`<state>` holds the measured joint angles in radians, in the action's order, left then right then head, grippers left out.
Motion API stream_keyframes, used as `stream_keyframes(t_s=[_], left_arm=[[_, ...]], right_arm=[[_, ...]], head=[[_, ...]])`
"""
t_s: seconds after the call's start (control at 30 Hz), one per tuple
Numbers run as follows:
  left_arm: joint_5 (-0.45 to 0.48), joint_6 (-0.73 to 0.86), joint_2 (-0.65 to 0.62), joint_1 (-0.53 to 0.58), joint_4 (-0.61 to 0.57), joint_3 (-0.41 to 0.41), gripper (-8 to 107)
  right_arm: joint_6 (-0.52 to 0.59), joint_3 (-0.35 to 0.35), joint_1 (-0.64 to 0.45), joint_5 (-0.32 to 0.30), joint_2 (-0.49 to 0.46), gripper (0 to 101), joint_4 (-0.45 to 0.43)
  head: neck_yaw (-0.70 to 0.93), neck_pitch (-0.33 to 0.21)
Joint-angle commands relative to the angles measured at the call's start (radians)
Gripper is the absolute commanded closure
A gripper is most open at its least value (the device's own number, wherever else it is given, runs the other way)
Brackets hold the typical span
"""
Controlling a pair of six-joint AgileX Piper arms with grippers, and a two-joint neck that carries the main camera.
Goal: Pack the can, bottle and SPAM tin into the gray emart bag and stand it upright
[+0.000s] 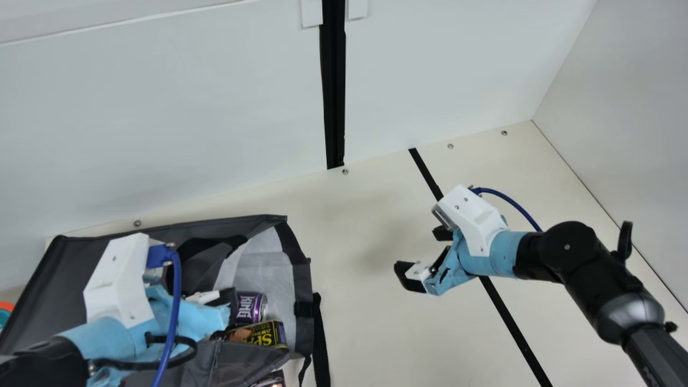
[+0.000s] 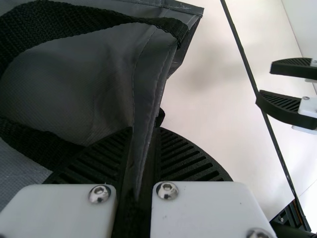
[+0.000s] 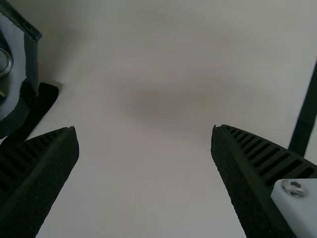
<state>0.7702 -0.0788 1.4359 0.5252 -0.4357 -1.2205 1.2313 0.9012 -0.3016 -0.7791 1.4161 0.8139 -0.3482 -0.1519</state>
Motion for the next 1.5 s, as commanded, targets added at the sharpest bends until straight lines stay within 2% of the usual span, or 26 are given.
stream_keyframes(t_s=[0.0, 0.3, 0.67, 1.07, 1.47], left_arm=[[0.0, 0.0, 0.0, 0.0, 0.0, 0.0, 107], [0.0, 0.0, 0.0, 0.0, 0.0, 0.0, 107], [0.0, 0.0, 0.0, 0.0, 0.0, 0.0, 107], [0.0, 0.0, 0.0, 0.0, 0.0, 0.0, 107], [0.0, 0.0, 0.0, 0.0, 0.0, 0.0, 107]], right_arm=[[0.061, 0.007, 0.004, -0.019, 0.032, 6, 0.047], [0.188, 0.043, 0.037, -0.079, 0.149, 6, 0.149], [0.269, 0.091, 0.1, -0.142, 0.275, 6, 0.236], [0.293, 0.167, 0.175, -0.19, 0.401, 6, 0.295], [0.289, 0.278, 0.271, -0.216, 0.525, 6, 0.333]], head=[[-0.001, -0.023], [-0.001, -0.023], [-0.001, -0.023], [-0.001, -0.023], [-0.001, -0.023]])
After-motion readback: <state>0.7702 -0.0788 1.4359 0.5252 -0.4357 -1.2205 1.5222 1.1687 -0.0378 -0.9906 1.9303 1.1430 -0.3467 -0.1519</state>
